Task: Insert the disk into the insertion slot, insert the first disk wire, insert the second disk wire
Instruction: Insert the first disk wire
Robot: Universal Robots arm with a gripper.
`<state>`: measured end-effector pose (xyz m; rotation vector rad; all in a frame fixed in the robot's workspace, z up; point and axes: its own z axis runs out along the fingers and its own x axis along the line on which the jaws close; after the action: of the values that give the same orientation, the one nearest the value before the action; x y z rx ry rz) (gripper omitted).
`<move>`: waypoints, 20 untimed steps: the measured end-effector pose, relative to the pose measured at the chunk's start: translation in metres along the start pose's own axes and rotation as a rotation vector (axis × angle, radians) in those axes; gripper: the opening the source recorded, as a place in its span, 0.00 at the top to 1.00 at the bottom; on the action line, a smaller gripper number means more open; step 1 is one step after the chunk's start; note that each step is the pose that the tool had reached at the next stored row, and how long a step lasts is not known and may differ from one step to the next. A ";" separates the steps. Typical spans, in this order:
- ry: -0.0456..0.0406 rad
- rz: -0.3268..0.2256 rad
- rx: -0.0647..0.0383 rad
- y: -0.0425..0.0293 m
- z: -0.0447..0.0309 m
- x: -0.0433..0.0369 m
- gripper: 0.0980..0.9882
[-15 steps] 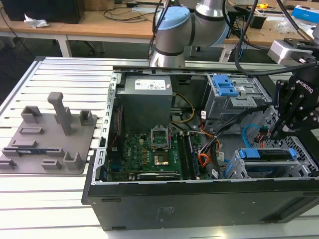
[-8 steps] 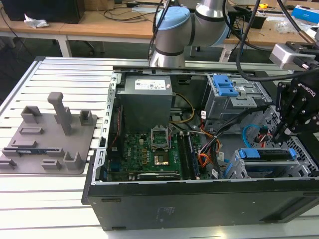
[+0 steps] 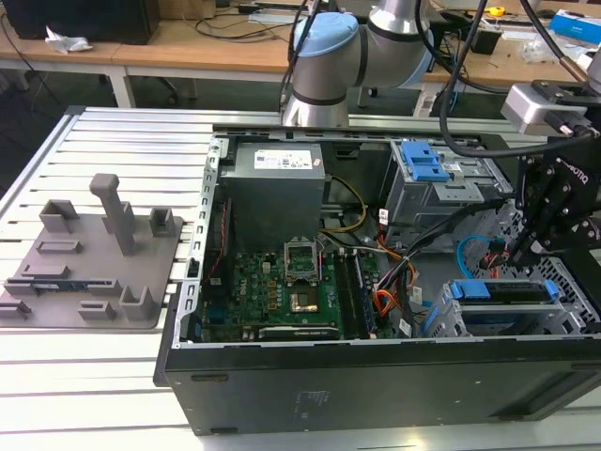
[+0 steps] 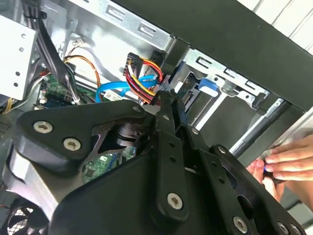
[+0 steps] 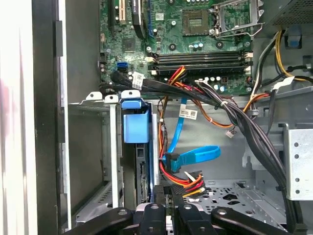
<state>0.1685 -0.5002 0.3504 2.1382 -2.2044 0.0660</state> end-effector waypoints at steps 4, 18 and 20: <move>-0.0022 0.000 0.001 0.0004 0.0001 0.0010 0.93; -0.0026 -0.001 0.001 -0.0013 0.0009 0.0105 0.93; -0.0029 -0.001 0.001 -0.0014 0.0011 0.0134 0.93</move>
<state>0.1695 -0.5138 0.3503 2.1409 -2.2059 0.0642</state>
